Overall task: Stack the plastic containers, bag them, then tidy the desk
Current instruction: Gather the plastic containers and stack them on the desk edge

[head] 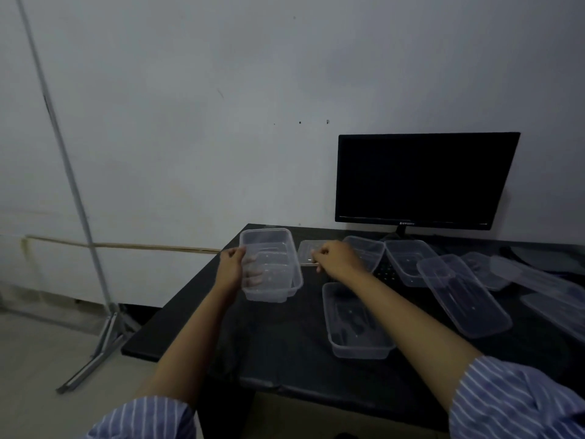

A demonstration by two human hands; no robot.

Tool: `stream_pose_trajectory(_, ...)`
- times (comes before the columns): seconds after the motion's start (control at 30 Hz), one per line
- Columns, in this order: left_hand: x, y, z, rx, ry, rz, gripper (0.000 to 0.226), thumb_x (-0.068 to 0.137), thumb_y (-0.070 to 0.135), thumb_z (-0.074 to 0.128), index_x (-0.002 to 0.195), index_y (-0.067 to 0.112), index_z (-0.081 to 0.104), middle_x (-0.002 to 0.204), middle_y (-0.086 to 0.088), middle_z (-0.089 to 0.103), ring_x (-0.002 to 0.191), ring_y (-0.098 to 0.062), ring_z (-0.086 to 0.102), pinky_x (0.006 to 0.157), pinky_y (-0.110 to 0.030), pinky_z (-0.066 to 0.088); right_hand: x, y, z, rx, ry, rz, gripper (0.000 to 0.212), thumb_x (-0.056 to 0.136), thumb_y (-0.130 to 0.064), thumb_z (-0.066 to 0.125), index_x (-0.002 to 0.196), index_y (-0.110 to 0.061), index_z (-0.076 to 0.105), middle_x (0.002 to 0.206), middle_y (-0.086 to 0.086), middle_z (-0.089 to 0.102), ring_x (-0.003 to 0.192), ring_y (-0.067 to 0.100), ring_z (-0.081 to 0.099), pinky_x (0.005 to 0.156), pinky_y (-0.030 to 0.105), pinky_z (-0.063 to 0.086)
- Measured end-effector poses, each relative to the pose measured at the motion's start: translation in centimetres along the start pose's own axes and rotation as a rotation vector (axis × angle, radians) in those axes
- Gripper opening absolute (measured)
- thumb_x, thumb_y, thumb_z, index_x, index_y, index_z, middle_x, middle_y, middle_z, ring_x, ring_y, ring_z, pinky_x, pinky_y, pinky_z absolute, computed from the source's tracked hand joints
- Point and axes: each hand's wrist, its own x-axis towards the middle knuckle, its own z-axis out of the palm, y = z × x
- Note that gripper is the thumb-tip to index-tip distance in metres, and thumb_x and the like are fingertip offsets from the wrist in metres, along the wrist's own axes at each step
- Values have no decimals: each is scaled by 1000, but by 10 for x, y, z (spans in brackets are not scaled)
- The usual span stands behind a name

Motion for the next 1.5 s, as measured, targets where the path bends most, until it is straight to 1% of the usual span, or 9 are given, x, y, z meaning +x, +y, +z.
stream_pose_trajectory(0.17,28,8,-5,26,63,11,44,99,34,45,122,-3,52,112,-23,63,76,-31,68,46,-31,56,32,21,8,-267,49,-64,22,85,-27,59,84,-9,72,86,6,71,89,24,64,72,38,52)
stream_pose_trajectory(0.37,60,2,2,22,61,-8,50,96,44,46,121,1,54,110,-20,66,85,-33,70,53,-33,57,74,20,29,-621,-1,-156,28,86,-37,66,107,-21,71,116,4,63,118,28,45,100,42,35)
stream_pose_trajectory(0.53,76,-6,10,12,54,-21,42,97,35,49,115,-2,58,106,-21,67,86,-35,69,68,-42,59,102,31,46,-815,-123,-115,47,81,-47,70,121,-23,64,125,5,61,124,25,45,105,42,27)
stream_pose_trajectory(0.67,85,-14,10,51,32,-14,44,95,38,51,112,-2,60,104,-23,68,90,-38,69,78,-49,58,116,42,51,-830,-184,-86,40,82,-43,69,115,-21,65,118,3,64,117,24,54,106,42,26)
stream_pose_trajectory(0.87,92,-17,12,42,16,14,27,99,29,46,91,10,62,90,-15,67,82,-33,67,80,-48,54,113,36,43,-718,-13,-151,22,96,-15,46,96,-15,68,98,6,69,94,26,64,102,42,33)
stream_pose_trajectory(0.97,94,-21,13,44,22,-15,35,100,36,42,87,11,63,87,-15,68,87,-34,66,86,-48,53,109,33,26,-538,114,-184,24,97,-10,41,81,-15,59,81,10,62,82,28,65,71,33,42)
stream_pose_trajectory(1.1,90,-19,21,-88,-14,-116,45,97,44,43,103,6,67,94,-20,72,90,-34,69,91,-50,53,97,36,4,-249,325,-254,26,95,-17,49,71,-14,57,64,3,56,59,23,55,48,33,30)
stream_pose_trajectory(1.27,73,-14,43,-250,-71,-165,51,98,44,42,125,4,57,119,-26,62,105,-40,63,88,-50,54,66,29,-4,46,405,-378,24,95,-25,56,112,-20,73,80,-4,73,68,11,66,58,22,49)
stream_pose_trajectory(1.5,48,-10,68,-390,-149,-231,68,97,51,39,141,-1,35,135,-30,47,116,-42,56,92,-48,50,27,40,7,239,220,-468,30,86,-32,70,116,-28,70,127,-8,63,117,8,60,98,27,50)
